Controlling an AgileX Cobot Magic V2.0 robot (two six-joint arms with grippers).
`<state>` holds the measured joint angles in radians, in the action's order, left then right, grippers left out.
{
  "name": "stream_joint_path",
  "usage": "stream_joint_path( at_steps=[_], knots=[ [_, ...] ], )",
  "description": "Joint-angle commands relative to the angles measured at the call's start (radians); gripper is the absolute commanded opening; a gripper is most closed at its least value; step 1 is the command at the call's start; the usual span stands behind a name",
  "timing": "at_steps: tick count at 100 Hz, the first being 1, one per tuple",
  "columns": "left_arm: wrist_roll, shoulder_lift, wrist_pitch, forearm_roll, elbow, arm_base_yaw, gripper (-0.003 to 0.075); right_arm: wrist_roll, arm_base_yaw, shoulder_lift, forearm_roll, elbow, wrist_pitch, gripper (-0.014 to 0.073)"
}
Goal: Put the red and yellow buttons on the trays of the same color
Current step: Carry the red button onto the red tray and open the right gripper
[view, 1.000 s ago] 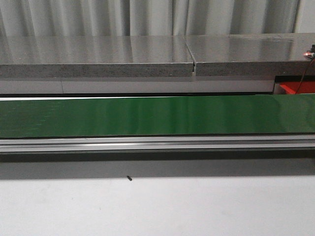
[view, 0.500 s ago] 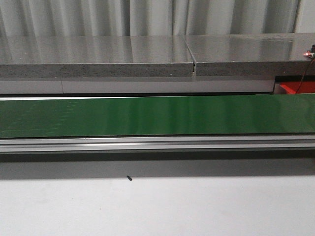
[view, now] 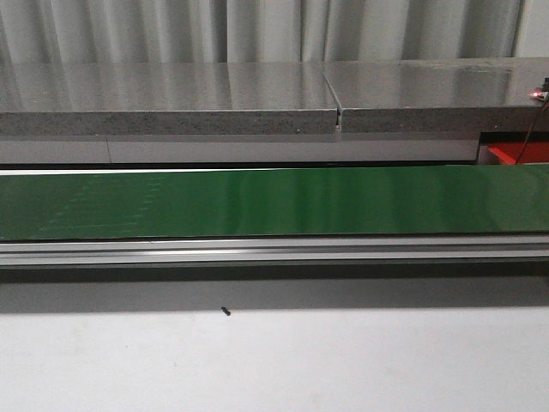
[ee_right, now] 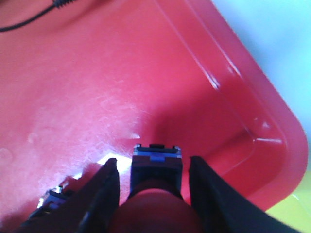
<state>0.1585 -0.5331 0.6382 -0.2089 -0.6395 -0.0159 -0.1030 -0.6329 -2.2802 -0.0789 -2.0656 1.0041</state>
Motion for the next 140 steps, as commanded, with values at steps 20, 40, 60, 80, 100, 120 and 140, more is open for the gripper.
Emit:
stream_joint_path(
  at_steps=[20,40,60,80,100,120,140],
  knots=[
    [0.001,-0.002,-0.077,-0.019,-0.027,0.006,-0.002,0.016,-0.003,0.026,-0.008,-0.076,0.005,0.0055],
    [0.001,-0.002,-0.077,-0.019,-0.027,0.006,-0.002,0.045,-0.003,0.026,-0.008,-0.076,0.002,0.0432],
    [0.001,-0.002,-0.077,-0.019,-0.027,0.006,-0.002,0.061,-0.003,0.048,-0.008,-0.076,-0.023,0.0582],
    [0.001,-0.002,-0.077,-0.019,-0.027,0.006,-0.002,0.065,-0.003,0.115,-0.008,-0.076,-0.016,0.0582],
    [0.001,-0.002,-0.077,-0.019,-0.027,0.006,-0.002,0.071,0.022,0.206,-0.008,-0.076,0.033,0.0334],
    [0.001,-0.002,-0.077,-0.019,-0.027,0.006,-0.002,0.071,0.098,0.322,-0.008,-0.076,0.068,-0.0062],
    [0.001,-0.002,-0.077,-0.019,-0.027,0.006,-0.002,0.093,0.233,0.417,-0.008,-0.075,0.101,-0.0066]
  ],
)
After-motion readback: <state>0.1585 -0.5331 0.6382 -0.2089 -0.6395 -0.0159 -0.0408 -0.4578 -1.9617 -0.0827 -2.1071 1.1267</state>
